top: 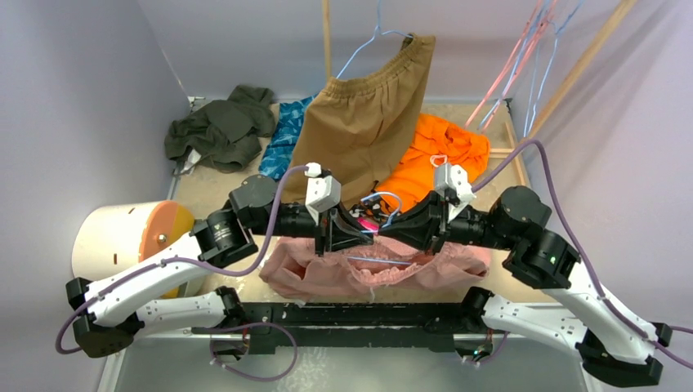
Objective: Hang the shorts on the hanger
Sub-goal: Hang the shorts on the hanger.
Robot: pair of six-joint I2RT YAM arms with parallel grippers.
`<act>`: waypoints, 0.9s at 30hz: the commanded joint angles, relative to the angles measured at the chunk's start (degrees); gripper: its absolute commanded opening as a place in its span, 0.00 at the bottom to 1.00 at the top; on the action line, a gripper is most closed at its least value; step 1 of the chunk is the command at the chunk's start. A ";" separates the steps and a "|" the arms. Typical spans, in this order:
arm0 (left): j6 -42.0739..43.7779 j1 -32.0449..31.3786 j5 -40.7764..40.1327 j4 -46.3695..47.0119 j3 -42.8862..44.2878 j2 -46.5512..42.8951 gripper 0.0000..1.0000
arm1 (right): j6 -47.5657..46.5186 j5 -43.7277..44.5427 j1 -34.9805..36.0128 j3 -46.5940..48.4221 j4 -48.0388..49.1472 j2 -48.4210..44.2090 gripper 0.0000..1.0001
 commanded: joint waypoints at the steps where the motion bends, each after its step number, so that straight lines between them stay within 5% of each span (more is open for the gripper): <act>1: 3.04 -0.10 -7.49 -2.97 6.72 -0.08 0.30 | 1.70 3.00 0.34 1.39 5.34 1.01 0.00; 2: 4.11 -0.13 -10.76 -6.81 9.28 -0.13 0.48 | 1.97 6.66 0.30 1.56 6.03 0.32 0.00; 4: 6.83 -0.12 -17.08 -15.50 16.45 -0.78 0.58 | 2.09 13.13 0.28 3.03 6.60 -0.73 0.00; 7: 10.83 -0.10 -26.76 -24.61 25.39 -4.40 0.62 | 0.21 20.24 0.35 7.41 7.59 0.09 0.00; 10: 12.43 -0.13 -34.77 -23.10 28.99 -10.98 0.65 | -4.17 22.22 0.30 15.62 9.43 4.22 0.00; 16: 14.25 -0.17 -41.03 -17.45 27.44 -18.70 0.67 | -7.70 12.62 0.35 35.45 11.08 14.76 0.00; 22: 16.10 -0.21 -44.66 -17.05 24.09 -23.21 0.66 | -6.62 13.13 0.35 36.27 10.24 17.55 0.00; 27: 18.00 -0.26 -48.19 -14.18 22.86 -23.77 0.67 | -3.51 4.27 0.36 44.94 16.21 21.31 0.00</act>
